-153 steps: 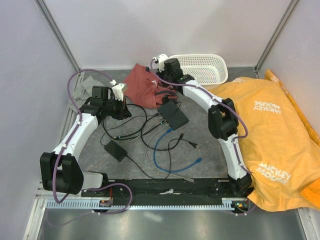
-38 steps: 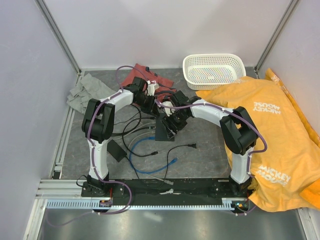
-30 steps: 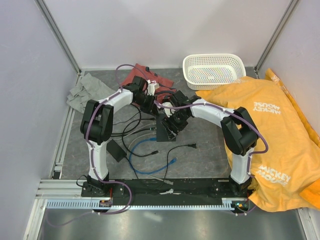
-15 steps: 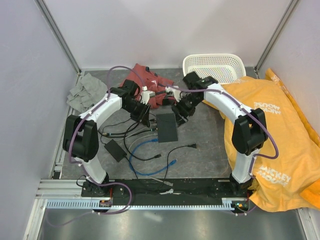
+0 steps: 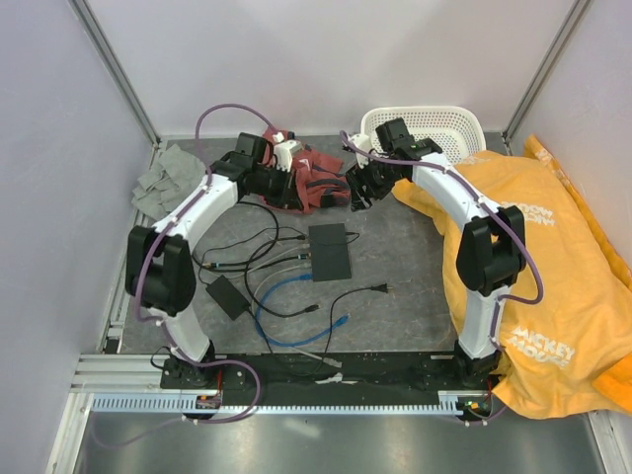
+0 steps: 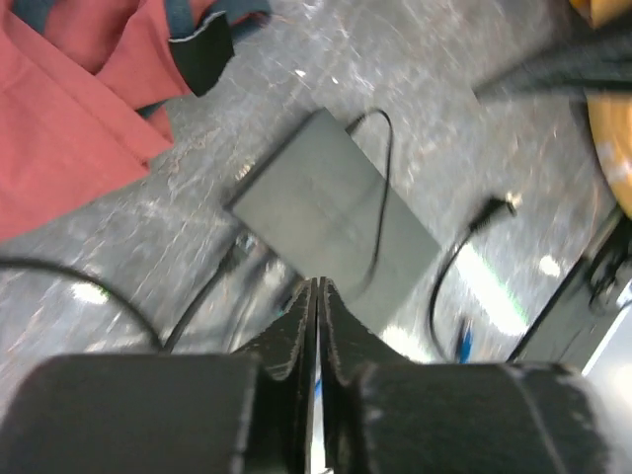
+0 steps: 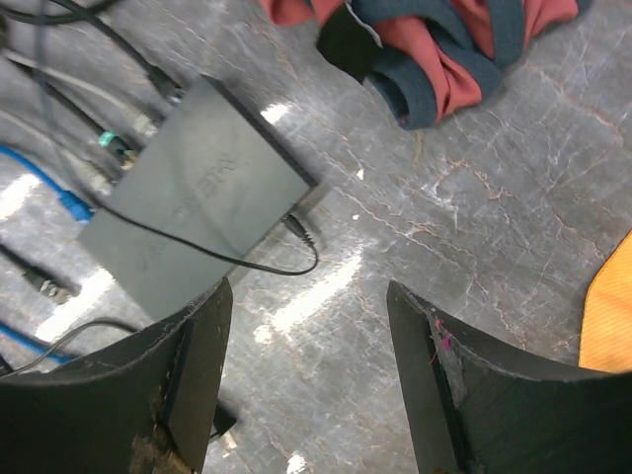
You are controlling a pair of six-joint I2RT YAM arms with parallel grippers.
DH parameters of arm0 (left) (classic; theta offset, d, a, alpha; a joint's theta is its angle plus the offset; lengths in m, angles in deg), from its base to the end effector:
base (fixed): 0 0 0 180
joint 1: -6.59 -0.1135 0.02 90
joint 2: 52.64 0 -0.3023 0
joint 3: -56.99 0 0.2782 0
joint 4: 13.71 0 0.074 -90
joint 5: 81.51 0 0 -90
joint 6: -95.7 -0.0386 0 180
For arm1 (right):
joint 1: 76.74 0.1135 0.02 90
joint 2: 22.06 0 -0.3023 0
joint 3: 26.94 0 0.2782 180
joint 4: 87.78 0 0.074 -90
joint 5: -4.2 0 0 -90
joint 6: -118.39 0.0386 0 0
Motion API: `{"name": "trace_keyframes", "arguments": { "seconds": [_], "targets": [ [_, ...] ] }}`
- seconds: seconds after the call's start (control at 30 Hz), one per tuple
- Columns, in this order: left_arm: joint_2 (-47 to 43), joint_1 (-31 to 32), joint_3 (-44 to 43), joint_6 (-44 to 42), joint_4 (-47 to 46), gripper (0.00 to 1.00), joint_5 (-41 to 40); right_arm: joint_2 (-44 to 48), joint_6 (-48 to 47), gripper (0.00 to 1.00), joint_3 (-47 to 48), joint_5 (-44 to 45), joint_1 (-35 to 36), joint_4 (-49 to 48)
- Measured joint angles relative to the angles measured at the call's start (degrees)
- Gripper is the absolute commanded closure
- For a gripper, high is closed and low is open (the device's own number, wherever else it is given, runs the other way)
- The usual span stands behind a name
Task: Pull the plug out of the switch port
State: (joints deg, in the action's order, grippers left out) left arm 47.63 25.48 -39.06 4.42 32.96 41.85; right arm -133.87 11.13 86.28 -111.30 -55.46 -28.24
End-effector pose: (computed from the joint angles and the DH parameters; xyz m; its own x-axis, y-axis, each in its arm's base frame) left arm 0.3890 -0.1555 0.3080 -0.7206 0.2663 -0.6402 0.6149 0.6722 -0.4125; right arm 0.4300 0.1853 0.3086 -0.5957 -0.5194 -0.6127 -0.7499 0.6329 0.1925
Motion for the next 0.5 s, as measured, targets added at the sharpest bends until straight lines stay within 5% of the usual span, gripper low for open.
{"name": "trace_keyframes", "arguments": {
  "seconds": [0.27, 0.5],
  "targets": [
    [12.3, 3.6, 0.0, 8.0, -5.7, 0.98, 0.4, -5.3, 1.3, 0.31, 0.0, 3.4, 0.0, -0.1],
    [14.4, 3.8, 0.4, 10.2, -6.3, 0.99, 0.5, -5.8, 2.5, 0.39, -1.4, 3.8, 0.0, -2.6]
  ]
}}
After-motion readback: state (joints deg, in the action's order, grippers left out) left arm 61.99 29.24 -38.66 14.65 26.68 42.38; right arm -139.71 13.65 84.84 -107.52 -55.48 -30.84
